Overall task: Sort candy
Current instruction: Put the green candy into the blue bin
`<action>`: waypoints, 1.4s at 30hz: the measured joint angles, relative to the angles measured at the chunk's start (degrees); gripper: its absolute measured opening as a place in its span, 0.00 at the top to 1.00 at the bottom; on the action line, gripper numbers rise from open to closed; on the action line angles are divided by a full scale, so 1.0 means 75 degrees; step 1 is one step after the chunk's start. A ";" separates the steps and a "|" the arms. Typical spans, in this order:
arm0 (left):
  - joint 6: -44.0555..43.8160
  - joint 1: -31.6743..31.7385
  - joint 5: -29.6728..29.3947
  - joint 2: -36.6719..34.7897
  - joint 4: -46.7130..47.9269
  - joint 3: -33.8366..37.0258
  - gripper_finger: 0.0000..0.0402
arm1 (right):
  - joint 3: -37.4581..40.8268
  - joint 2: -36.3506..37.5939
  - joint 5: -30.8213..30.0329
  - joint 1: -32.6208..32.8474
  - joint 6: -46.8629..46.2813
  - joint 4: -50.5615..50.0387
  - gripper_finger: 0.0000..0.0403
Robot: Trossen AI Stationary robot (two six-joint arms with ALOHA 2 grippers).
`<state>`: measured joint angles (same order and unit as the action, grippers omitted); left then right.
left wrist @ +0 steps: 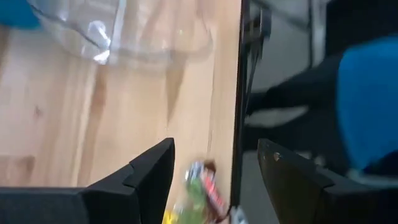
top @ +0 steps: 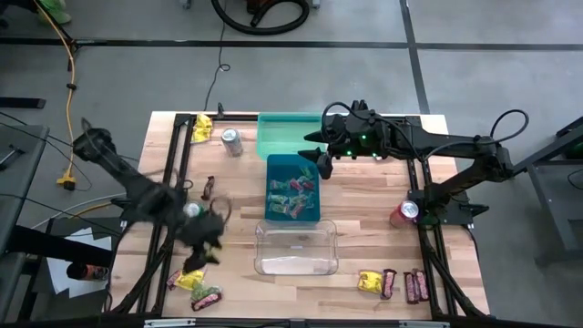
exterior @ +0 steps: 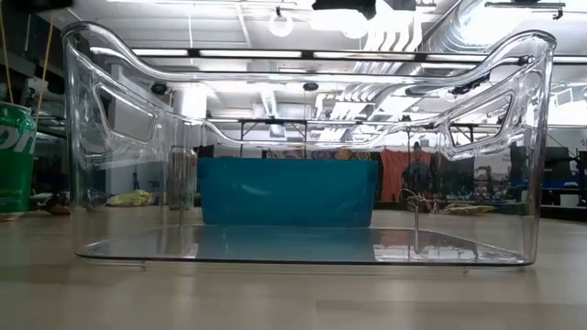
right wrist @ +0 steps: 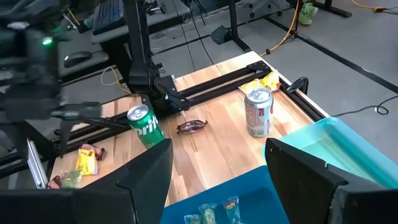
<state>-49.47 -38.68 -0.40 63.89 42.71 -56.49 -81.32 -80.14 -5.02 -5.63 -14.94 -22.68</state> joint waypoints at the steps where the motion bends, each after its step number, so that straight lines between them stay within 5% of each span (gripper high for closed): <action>1: -0.0052 -0.0364 -0.0184 0.0159 0.0026 0.0000 0.46 | -0.0001 -0.0001 0.0000 0.0000 0.0001 -0.0032 0.37; 14: -0.0049 -0.2413 -0.0215 0.3168 -0.0981 0.0003 0.46 | -0.0003 -0.0003 0.0000 0.0000 0.0004 -0.0365 0.37; 29: -0.0712 -0.2393 -0.0701 0.4429 -0.1235 0.0009 0.49 | -0.0003 -0.0009 -0.0140 0.0000 0.0003 -0.0642 0.37; 34: -0.1136 -0.2330 -0.0645 0.4598 -0.1326 0.0009 0.60 | -0.0003 -0.0009 -0.0144 0.0000 0.0003 -0.0727 0.37; 42: -0.1142 -0.2011 0.0055 0.4472 -0.1242 0.0009 0.97 | -0.0003 -0.0009 -0.0154 0.0000 0.0003 -0.0819 0.37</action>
<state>-58.04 -53.77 0.01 97.43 33.39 -56.42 -81.34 -80.20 -6.17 -5.63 -14.92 -28.82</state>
